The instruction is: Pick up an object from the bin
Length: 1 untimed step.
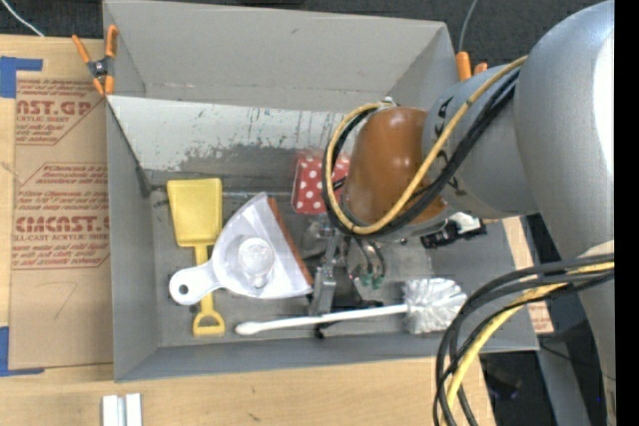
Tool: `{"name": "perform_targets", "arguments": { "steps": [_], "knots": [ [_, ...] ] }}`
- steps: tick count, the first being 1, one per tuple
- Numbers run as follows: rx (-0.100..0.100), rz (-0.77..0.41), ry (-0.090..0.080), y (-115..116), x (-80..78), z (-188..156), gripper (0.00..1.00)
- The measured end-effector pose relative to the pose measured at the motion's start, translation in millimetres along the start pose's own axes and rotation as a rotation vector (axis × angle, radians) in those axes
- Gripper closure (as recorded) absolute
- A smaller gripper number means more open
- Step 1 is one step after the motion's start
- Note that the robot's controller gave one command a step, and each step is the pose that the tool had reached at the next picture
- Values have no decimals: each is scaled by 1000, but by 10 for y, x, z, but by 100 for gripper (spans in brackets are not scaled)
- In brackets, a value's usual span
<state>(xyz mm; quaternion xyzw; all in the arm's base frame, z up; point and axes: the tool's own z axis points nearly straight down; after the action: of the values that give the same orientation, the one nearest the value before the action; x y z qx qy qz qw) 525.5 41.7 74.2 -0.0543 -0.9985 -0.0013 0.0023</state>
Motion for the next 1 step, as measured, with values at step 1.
{"name": "perform_targets", "arguments": {
  "steps": [1],
  "knots": [
    [-4,435,-7,-103,-393,45,0]
  ]
}}
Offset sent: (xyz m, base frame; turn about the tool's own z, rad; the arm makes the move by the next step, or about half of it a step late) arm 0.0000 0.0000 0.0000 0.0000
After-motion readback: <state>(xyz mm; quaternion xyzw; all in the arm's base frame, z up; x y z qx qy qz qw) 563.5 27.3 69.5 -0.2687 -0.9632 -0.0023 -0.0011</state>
